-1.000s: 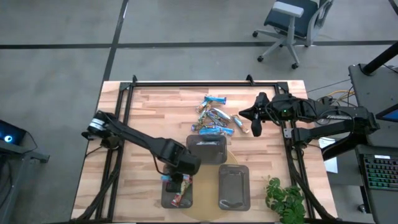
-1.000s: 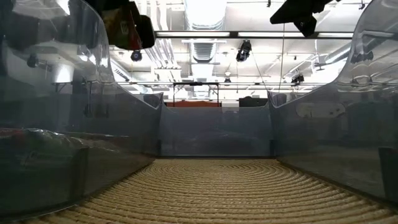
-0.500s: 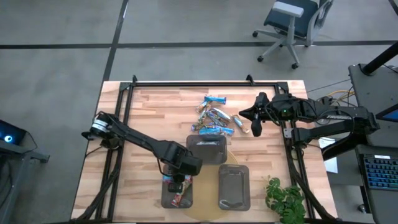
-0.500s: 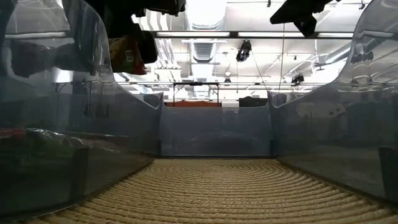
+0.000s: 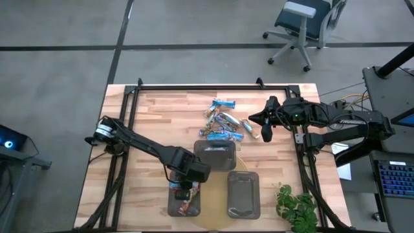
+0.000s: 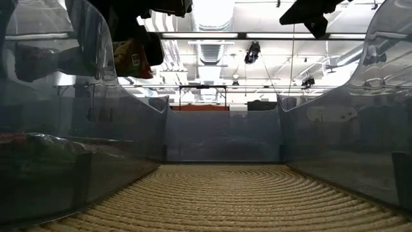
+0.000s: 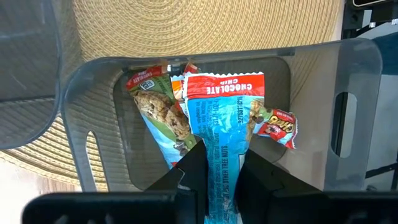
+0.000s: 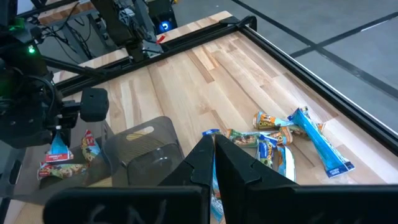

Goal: Pick and place Granola Bars by type
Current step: Put the top left red granola bar into the bottom left black bin, then put the right red granola bar into the bottom left black bin

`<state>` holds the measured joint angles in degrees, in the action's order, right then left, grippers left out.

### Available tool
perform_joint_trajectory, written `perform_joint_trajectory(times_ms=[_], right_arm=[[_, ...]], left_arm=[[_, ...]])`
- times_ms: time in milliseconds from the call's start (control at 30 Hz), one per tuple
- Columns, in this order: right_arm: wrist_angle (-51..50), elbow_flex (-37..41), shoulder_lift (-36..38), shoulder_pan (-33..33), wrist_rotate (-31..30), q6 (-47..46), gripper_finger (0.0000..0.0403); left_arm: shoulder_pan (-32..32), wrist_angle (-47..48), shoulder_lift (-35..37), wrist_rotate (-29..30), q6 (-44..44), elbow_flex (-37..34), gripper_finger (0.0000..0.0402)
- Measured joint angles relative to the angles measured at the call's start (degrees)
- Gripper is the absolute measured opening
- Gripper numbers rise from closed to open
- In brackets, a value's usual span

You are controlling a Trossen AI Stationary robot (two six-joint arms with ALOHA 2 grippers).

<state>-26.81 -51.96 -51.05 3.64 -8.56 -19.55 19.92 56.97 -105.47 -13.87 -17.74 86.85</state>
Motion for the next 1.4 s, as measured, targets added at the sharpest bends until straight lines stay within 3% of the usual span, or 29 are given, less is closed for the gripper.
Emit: perform_joint_trajectory(times_ms=[533,933,1400], right_arm=[[0.02,0.02,0.02,0.0,0.0,0.0,0.0008],[0.02,0.02,0.02,0.0,0.0,-0.02,0.0008],[0.01,0.01,0.02,0.0,0.0,-0.02,0.0008]], left_arm=[[-0.09,0.0,0.0,2.85,-0.15,0.0,0.005],[-0.07,0.1,0.02,3.05,0.26,0.0,0.0097],[-0.07,2.22,0.02,2.84,0.91,0.0,0.01]])
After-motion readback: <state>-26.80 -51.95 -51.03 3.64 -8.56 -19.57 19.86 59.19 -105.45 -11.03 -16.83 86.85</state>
